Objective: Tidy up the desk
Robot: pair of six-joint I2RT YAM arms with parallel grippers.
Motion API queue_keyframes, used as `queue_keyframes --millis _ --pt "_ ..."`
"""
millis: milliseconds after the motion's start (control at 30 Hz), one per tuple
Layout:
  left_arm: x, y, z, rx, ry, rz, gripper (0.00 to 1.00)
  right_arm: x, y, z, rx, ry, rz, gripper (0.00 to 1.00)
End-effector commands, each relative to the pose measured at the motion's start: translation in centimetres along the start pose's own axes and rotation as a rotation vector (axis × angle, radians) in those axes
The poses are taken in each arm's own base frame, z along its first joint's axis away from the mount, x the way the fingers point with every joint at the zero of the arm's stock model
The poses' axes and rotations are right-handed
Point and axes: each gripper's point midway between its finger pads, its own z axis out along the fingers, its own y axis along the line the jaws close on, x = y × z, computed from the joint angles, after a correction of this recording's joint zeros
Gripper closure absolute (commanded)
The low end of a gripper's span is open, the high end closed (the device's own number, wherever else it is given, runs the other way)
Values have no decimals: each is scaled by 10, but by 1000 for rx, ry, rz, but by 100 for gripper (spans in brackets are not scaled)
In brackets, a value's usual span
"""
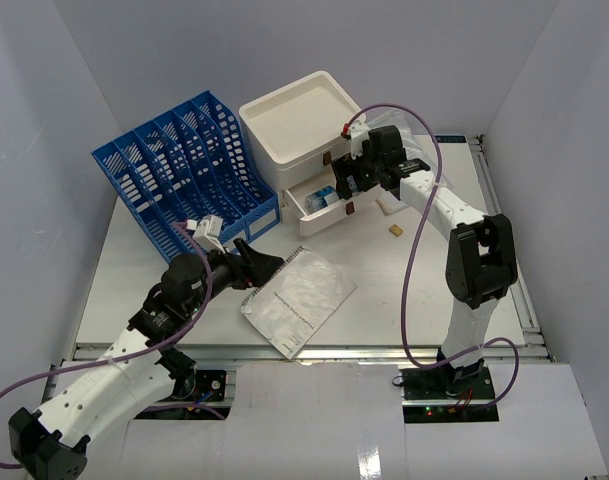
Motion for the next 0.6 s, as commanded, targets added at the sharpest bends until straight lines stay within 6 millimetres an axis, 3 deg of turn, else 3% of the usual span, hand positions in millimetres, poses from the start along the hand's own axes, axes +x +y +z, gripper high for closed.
queue_keyframes --millis 0,200,567 --pt "-8 -12 3 39 -4 2 2 -21 -3 1 3 -46 -23 15" --pt "-11 -20 19 56 16 12 2 -38 0 -8 -27 -106 -14 50" --pt "-6 -23 25 65 45 -23 2 -80 -14 -47 -168 -319 357 75"
